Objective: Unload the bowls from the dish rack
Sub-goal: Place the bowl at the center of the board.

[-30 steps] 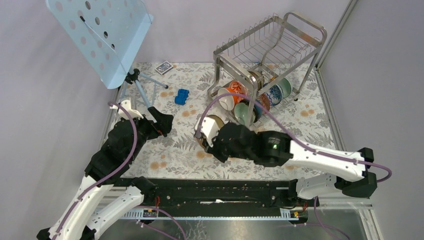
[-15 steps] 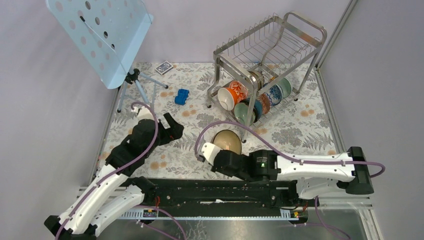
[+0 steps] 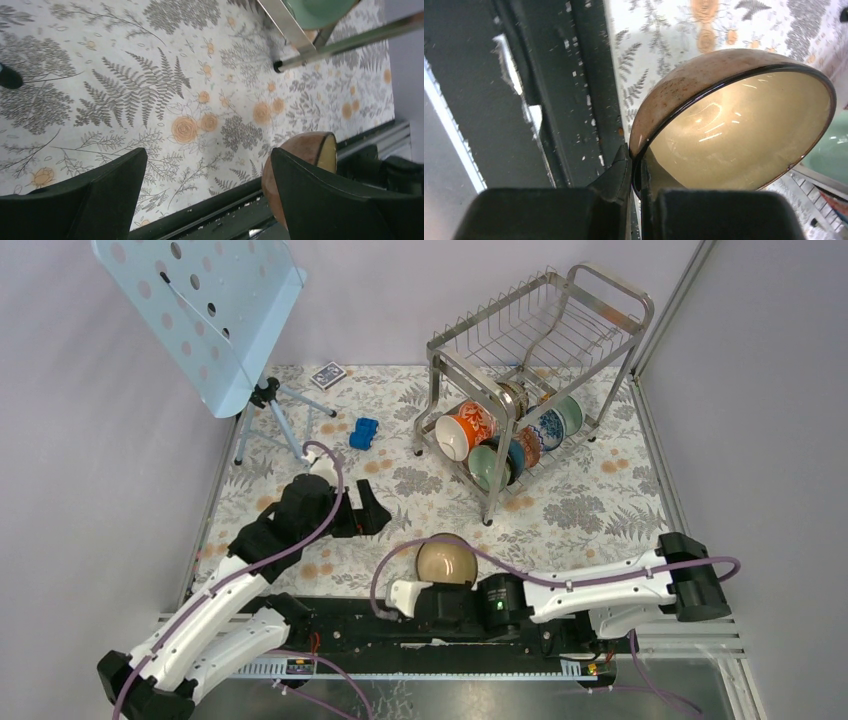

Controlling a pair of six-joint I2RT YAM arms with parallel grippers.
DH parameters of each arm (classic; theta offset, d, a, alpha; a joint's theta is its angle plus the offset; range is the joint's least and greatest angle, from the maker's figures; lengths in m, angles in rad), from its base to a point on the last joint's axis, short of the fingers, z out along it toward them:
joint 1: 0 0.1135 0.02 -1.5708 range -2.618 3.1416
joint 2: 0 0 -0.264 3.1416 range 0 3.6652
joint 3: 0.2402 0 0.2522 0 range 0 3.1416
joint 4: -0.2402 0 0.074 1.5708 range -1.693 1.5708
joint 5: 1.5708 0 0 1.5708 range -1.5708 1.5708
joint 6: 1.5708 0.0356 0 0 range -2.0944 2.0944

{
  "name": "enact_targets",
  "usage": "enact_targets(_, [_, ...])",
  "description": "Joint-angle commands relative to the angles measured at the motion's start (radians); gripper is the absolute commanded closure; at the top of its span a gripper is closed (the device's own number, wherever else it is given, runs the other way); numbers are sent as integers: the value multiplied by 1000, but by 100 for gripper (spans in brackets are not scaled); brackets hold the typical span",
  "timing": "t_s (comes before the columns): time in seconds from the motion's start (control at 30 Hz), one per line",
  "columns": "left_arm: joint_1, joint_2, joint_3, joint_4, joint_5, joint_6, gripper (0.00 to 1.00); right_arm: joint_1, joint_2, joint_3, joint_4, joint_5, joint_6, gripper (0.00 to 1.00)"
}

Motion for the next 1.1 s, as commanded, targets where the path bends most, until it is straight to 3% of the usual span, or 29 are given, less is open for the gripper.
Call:
enact_targets(0.0, [-3,41,71,11,164,114,1,85,37,31,-34,96,-92,100])
enact_targets(0.3, [-70,166,215,-128,169,276,1,188,111,40,-136,156,-193,100])
enact_targets(0.47, [-222,237,255,-150,155,284,1,245,157,38,-155,209,-256,100])
enact_targets(0.73, [-477,367,294,-186,-83,245,4,276,166,20,-163,244,-270,100])
enact_targets(1.07, [-604,536,354,-196,-209,232,17,296,182,36,-169,248,-272,100])
